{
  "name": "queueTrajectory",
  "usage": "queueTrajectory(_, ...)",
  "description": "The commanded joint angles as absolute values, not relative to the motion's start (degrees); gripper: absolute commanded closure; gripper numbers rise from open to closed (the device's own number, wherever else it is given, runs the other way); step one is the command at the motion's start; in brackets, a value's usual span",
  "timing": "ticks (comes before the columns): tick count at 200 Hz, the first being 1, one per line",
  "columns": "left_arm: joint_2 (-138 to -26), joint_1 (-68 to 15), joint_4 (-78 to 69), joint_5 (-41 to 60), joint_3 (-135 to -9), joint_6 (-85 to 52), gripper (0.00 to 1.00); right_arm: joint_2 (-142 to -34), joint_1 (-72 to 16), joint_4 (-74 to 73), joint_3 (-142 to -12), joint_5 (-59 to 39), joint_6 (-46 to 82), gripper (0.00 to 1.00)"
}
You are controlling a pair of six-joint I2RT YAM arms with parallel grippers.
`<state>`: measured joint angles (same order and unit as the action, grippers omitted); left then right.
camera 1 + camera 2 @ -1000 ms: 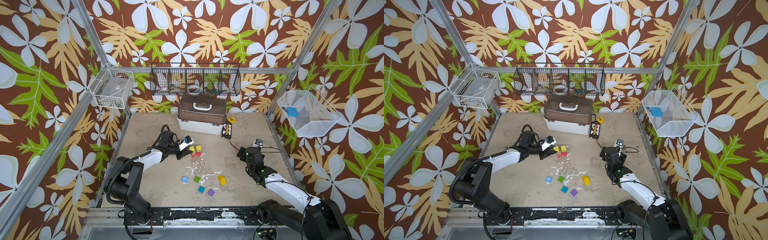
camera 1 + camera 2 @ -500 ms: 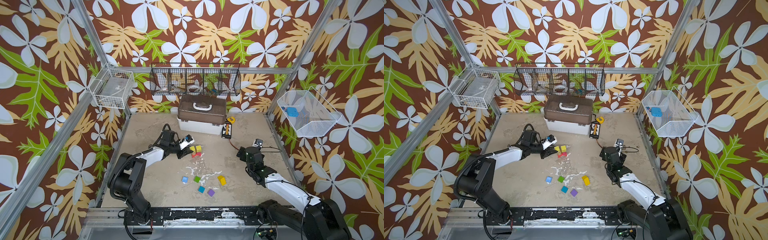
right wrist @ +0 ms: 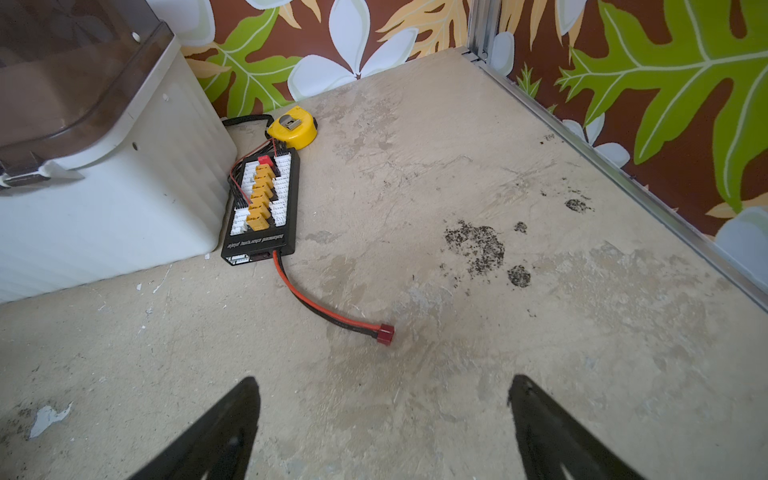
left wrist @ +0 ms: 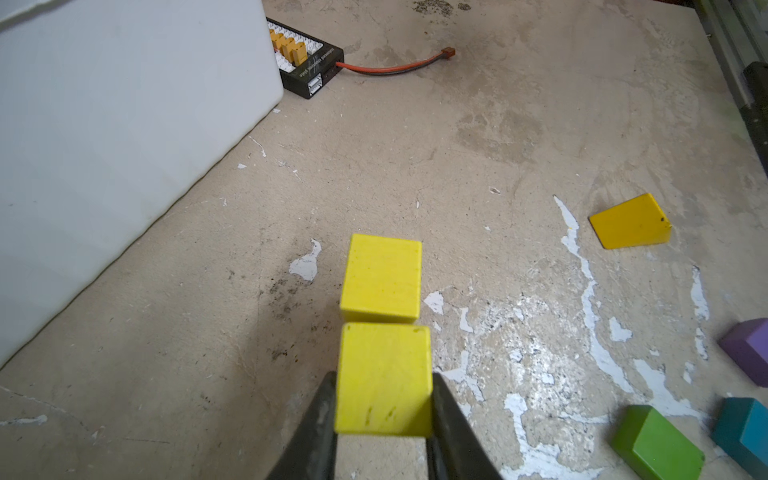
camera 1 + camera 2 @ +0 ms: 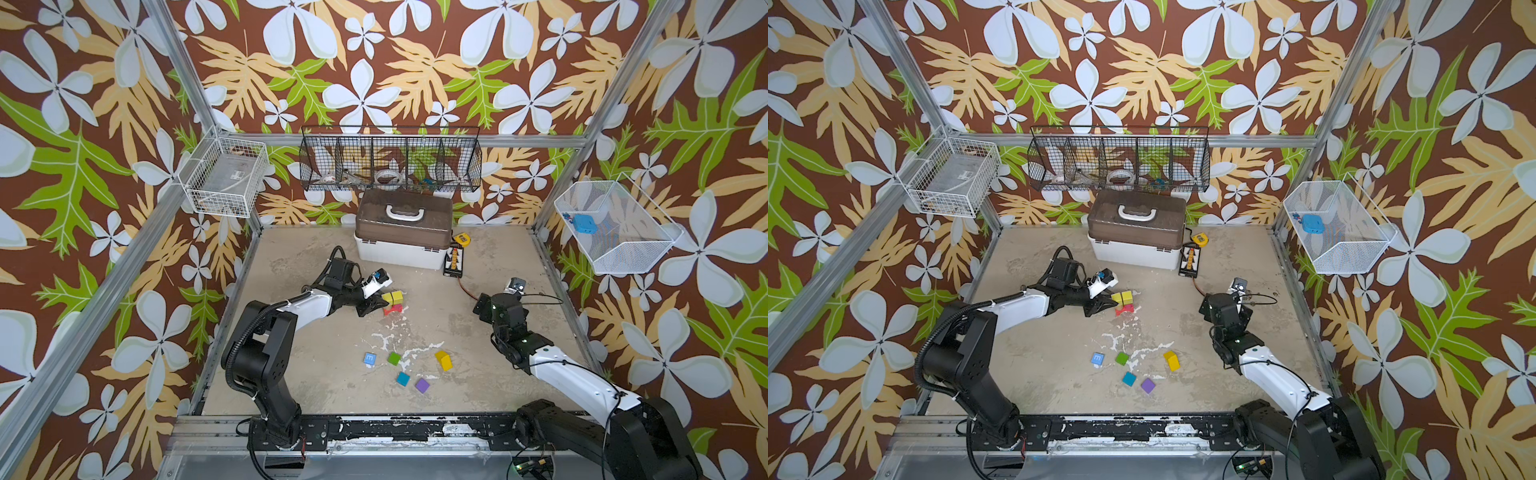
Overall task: Build the wood block tower
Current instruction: 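Lower the yellow cube beside the yellow block on the stack with the left gripper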
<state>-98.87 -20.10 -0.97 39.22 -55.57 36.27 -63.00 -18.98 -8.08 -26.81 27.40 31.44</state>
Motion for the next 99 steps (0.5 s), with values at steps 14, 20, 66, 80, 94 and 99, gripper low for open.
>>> queueTrajectory(14, -99.78, -20.22, 0.86, 39.45, -57.01, 37.18, 1.0, -63.19, -18.98, -8.35, -27.2, 27.77, 31.2, 0.07)
queueTrajectory(20, -99.83, -20.23, 0.96, 39.39, -57.1, 37.18, 1.0, -63.19, -18.98, -8.35, -27.25, 27.74, 31.2, 0.07)
queueTrajectory(66, -100.3, -20.3, 1.83, 39.47, -57.78, 37.35, 1.0, -63.19, -18.95, -8.35, -27.25, 27.67, 31.19, 0.07)
queueTrajectory(80, -100.28, -20.3, 1.93, 39.47, -57.79, 37.36, 0.99, -63.19, -18.98, -8.35, -27.25, 27.64, 31.2, 0.07)
queueTrajectory(94, -100.37, -20.31, 2.02, 39.46, -57.86, 37.35, 0.97, -63.19, -18.94, -8.35, -27.27, 27.69, 31.2, 0.07)
queueTrajectory(99, -100.37, -20.3, 2.13, 39.48, -57.85, 37.35, 0.96, -63.19, -18.97, -8.36, -27.25, 27.63, 31.2, 0.07)
